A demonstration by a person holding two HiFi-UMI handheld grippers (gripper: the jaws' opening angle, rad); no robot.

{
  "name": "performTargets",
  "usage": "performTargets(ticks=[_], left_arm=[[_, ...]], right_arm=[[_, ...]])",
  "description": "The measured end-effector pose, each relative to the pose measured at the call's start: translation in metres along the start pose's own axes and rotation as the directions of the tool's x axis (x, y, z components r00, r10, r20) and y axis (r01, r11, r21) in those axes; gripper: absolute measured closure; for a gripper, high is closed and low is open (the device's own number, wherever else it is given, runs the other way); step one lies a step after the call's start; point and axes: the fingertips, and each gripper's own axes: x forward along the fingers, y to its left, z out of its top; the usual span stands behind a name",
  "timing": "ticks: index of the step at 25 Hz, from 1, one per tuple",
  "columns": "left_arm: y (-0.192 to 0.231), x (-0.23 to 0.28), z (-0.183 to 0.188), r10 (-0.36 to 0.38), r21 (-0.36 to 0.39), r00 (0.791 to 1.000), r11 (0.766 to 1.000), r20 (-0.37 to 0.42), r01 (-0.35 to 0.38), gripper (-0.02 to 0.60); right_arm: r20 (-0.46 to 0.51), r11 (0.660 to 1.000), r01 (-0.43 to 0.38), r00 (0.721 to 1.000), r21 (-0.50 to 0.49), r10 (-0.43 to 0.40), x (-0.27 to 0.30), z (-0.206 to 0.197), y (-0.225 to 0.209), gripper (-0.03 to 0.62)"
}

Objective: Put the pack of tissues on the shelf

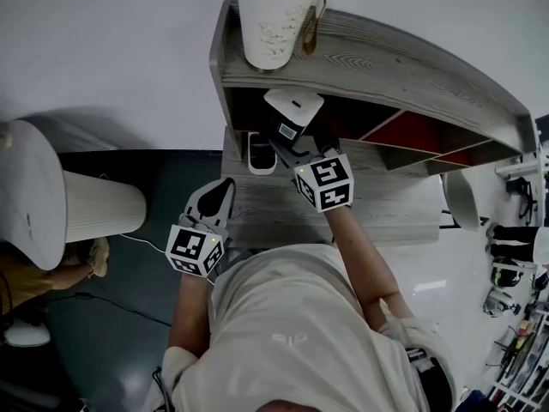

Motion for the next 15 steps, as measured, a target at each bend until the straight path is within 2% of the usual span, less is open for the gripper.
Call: performTargets(ticks=[15], left_arm=[[0.021,-0.014,-0.004,0.030,-0.015,1.000,0.999,-0.005,-0.030,0.566]], right_arm=[[0.033,0.997,0.073,0.997,-0.025,-0.072,0.046,0.014,-0.011,0.214]])
